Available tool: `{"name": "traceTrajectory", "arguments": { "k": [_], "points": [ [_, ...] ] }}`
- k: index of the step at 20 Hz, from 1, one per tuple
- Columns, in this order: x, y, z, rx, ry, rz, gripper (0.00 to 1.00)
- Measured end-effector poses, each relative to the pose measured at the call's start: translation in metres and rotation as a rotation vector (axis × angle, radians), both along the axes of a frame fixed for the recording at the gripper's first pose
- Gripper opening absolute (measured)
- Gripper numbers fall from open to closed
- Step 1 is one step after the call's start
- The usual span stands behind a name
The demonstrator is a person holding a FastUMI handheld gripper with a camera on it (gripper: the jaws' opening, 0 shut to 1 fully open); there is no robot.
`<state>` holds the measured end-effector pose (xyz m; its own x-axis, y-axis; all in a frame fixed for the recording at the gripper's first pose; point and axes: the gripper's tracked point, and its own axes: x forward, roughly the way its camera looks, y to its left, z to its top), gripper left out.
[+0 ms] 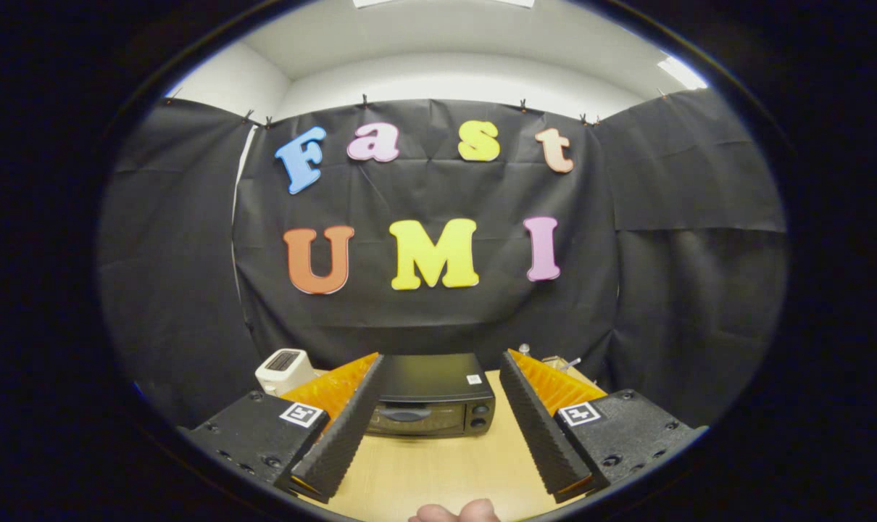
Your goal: Open the toaster oven, put the food inside, and close the toaster oven door.
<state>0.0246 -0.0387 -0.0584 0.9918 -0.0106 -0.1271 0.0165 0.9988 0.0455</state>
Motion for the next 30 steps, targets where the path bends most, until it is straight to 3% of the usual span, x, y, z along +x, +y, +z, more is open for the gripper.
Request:
{"name": "traceTrajectory", "arguments": {
  "k": [11, 16, 21, 25, 30],
  "points": [
    [0.135, 0.036, -0.120, 0.026, 0.152, 0.075, 1.00],
    [0.196, 0.049, -0.202, 0.018, 0.284, 0.091, 1.00],
    [0.218, 0.063, -0.256, -0.010, 0.380, 0.070, 1.00],
    [0.237, 0.074, -0.260, -0.038, 0.362, 0.071, 1.00],
    [0.224, 0.073, -0.257, -0.041, 0.354, 0.079, 1.00]
  ]
}}
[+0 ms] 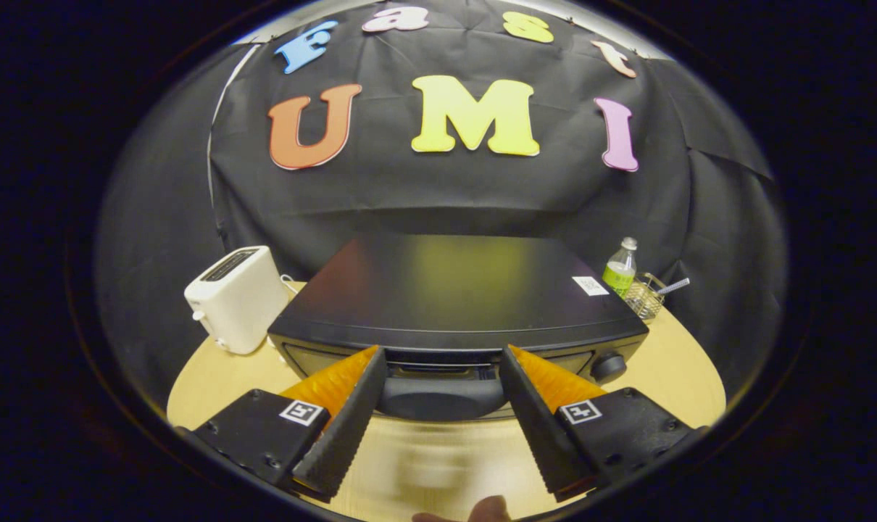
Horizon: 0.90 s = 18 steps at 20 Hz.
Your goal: Open the toaster oven, put the food inside, and close the toaster oven door.
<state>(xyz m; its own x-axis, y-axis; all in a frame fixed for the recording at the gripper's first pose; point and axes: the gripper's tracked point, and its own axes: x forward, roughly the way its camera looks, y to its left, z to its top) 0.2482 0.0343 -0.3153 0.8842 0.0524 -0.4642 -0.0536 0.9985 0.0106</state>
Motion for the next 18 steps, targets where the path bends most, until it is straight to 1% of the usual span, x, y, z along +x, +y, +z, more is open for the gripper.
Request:
{"name": "traceTrajectory", "arguments": {
  "k": [3, 6, 8, 10, 13, 14, 18],
  "points": [
    [-0.014, 0.001, -0.004, 0.030, 0.005, 0.015, 1.00],
    [-0.049, -0.002, -0.019, 0.042, 0.027, 0.013, 1.00],
    [-0.076, -0.005, -0.039, 0.013, 0.040, 0.017, 1.00],
    [-0.095, -0.005, -0.059, -0.005, 0.086, 0.029, 1.00],
    [-0.121, -0.009, -0.092, -0.029, 0.199, 0.057, 1.00],
    [-0.130, -0.010, -0.096, -0.026, 0.222, 0.066, 1.00],
    [-0.153, -0.014, -0.075, -0.003, 0.209, 0.091, 1.00]
  ]
}}
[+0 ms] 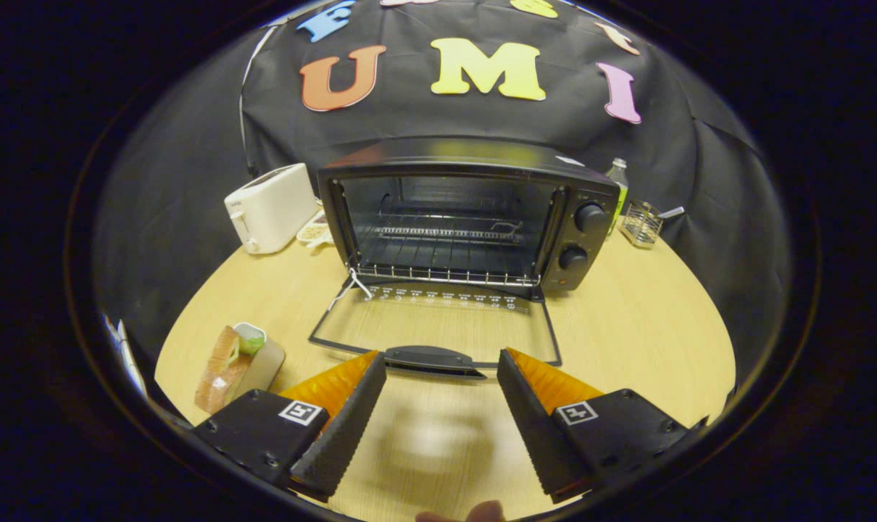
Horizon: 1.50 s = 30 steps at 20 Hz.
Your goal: Open the toaster oven, put the food inside, and close the toaster oven door.
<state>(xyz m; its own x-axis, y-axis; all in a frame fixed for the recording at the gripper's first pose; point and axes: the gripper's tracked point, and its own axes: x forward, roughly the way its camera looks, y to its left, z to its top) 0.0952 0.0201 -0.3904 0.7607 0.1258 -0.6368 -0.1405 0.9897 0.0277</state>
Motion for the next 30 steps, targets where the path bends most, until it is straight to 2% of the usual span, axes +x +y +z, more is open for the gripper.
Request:
{"name": "traceTrajectory", "arguments": {
  "k": [2, 7, 10, 13, 17, 23, 27, 30],
  "points": [
    [-0.011, -0.002, 0.023, 0.013, -0.015, 0.035, 1.00],
    [-0.038, 0.005, 0.085, 0.042, -0.045, 0.198, 1.00],
    [-0.054, 0.019, 0.102, 0.098, 0.013, 0.278, 1.00],
    [-0.064, 0.044, 0.103, 0.179, 0.093, 0.322, 1.00],
    [-0.069, 0.083, 0.085, 0.269, 0.203, 0.347, 1.00],
    [-0.074, 0.151, 0.036, 0.425, 0.416, 0.334, 1.00],
    [-0.062, 0.172, 0.007, 0.446, 0.497, 0.313, 1.00],
    [-0.057, 0.183, -0.011, 0.469, 0.577, 0.297, 0.89]
  ]
}}
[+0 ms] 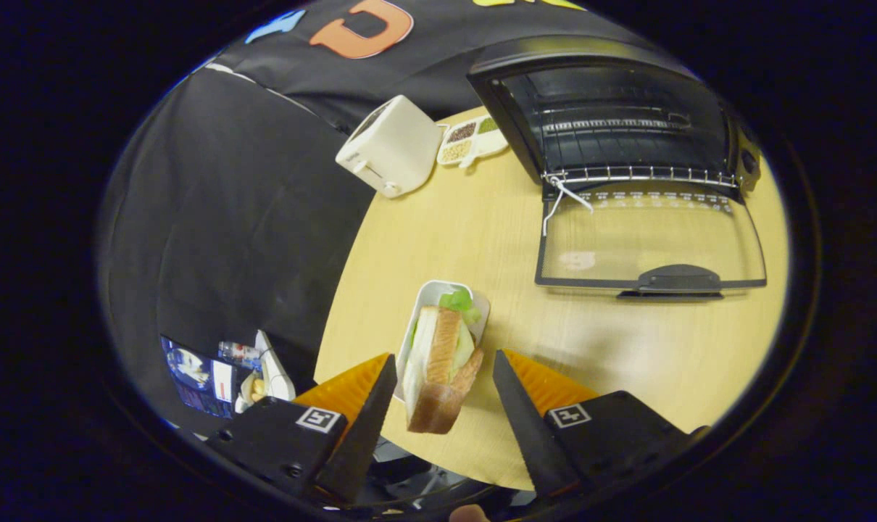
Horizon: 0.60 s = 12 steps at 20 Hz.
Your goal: Open the toaster oven, put the food inside, and close the toaster oven door.
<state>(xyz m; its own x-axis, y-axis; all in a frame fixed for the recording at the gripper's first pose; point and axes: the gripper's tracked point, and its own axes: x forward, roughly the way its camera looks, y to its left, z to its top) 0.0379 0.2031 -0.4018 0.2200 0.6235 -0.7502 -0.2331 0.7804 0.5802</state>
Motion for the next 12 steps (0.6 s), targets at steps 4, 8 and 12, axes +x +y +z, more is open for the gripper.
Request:
{"name": "traceTrajectory", "arguments": {
  "k": [4, 8, 12],
  "points": [
    [-0.004, 0.007, -0.017, 0.039, 0.144, -0.034, 0.77],
    [-0.005, 0.013, -0.012, 0.091, 0.198, -0.039, 0.53],
    [-0.007, 0.010, 0.004, 0.113, 0.204, -0.053, 0.38]
  ]
}}
